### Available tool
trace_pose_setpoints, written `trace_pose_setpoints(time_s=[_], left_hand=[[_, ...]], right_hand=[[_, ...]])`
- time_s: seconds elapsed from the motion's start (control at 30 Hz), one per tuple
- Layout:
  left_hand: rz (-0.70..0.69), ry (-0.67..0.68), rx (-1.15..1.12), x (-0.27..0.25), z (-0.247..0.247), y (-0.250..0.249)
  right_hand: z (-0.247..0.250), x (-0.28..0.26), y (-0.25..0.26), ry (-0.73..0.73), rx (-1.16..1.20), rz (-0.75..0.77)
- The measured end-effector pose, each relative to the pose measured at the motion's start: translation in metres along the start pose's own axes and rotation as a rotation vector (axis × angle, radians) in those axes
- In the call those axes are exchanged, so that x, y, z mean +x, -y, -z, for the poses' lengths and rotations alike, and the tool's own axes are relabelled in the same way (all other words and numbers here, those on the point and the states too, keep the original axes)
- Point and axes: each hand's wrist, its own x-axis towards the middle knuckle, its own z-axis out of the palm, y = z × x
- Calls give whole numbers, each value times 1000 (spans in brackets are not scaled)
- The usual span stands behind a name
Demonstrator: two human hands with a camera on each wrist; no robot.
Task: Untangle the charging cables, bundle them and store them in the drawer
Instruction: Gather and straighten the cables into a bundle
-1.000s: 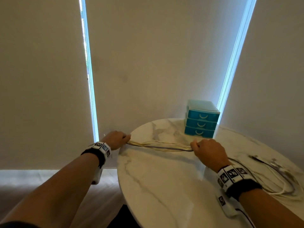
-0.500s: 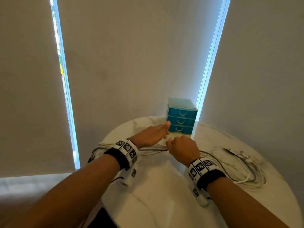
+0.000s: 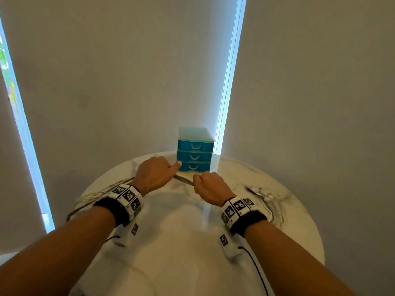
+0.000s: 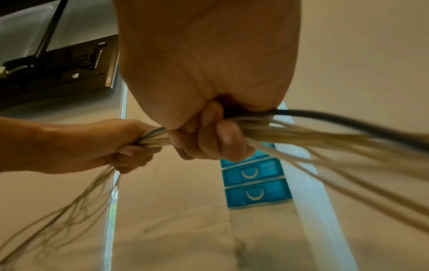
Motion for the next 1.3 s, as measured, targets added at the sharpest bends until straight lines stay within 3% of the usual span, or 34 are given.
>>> trace_pose_setpoints(time_s=[0.27, 0.37, 0.43, 0.53, 0.6, 0.63, 0.7, 0.77, 0.87, 0.93, 0.97, 1.03, 1.13, 1.3], left_hand=[[40, -90, -114, 18, 12, 27], [9, -98, 8, 20, 10, 38], [4, 47, 81, 18, 5, 46], [57, 428, 114, 8, -4, 46], [67, 531, 157, 6, -7, 40], [61, 514, 170, 5, -6, 34], [24, 393, 36, 2, -5, 16], [-21, 320, -255, -8, -6, -24], [-51, 423, -541, -27, -18, -102], [6, 560, -597, -34, -31, -127], [42, 568, -588, -34, -37, -132], [70, 473, -563, -37, -41, -137], [-32, 263, -579, -33, -30, -144], [-159, 15, -318, 1, 13, -112]], right_hand=[[34, -30, -48, 89, 128, -202], [30, -35, -61, 117, 0, -215], [25, -40, -61, 47, -241, -114], [18, -43, -53, 56, -486, 8], [14, -43, -51, 86, -557, 25], [11, -41, -53, 84, -552, 27], [11, -37, -54, 77, -528, -3], [12, -34, -54, 52, -483, -8], [17, -33, -47, 31, -429, 13], [20, -37, -46, 3, -311, 18], [23, -40, -46, -12, -272, 9], [26, -46, -49, -46, -220, 12], [32, -44, -55, -105, -41, -30], [49, -48, -83, 2, 61, -103]])
